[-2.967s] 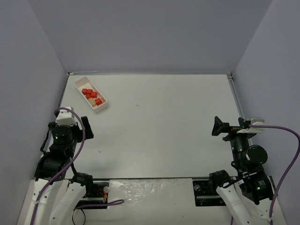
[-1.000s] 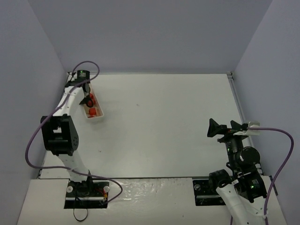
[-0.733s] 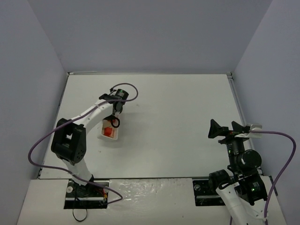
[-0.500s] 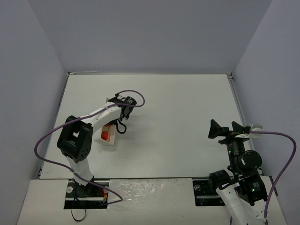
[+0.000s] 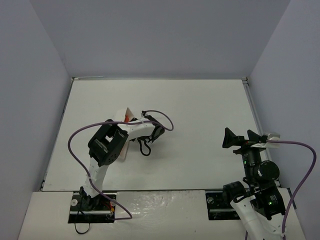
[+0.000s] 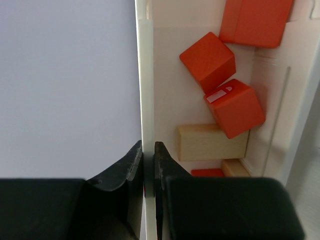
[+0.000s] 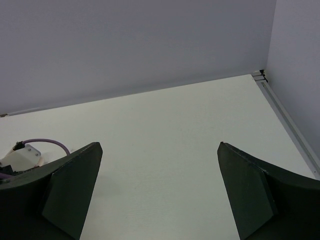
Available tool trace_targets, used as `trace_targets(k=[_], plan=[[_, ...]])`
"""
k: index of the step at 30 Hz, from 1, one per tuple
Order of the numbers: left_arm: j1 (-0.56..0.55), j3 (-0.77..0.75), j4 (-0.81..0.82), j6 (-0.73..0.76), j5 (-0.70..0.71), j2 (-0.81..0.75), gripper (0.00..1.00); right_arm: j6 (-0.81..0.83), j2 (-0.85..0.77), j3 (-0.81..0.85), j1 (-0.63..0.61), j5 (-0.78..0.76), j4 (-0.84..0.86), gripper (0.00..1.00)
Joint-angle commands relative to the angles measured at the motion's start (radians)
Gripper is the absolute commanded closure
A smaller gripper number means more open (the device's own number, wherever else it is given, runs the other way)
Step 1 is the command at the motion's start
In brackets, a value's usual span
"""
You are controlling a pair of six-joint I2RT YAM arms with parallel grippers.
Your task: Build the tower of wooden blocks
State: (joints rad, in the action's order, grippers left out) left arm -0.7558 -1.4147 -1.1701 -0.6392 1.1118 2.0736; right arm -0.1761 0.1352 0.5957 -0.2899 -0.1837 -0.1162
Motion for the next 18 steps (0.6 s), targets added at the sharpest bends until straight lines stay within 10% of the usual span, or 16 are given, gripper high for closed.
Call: trace_targets(k=[1, 18], plan=[[0.016, -0.060, -0.193, -0.086, 0.163, -0.013, 1.00, -0.003, 0.014, -0.002, -0.008, -0.015, 0.092, 0.03], [-0.016, -0.187, -0.487, -0.337, 0.216, 0.082, 1.00, -0.005, 0.018, 0.000, -0.008, -0.013, 0.092, 0.04]])
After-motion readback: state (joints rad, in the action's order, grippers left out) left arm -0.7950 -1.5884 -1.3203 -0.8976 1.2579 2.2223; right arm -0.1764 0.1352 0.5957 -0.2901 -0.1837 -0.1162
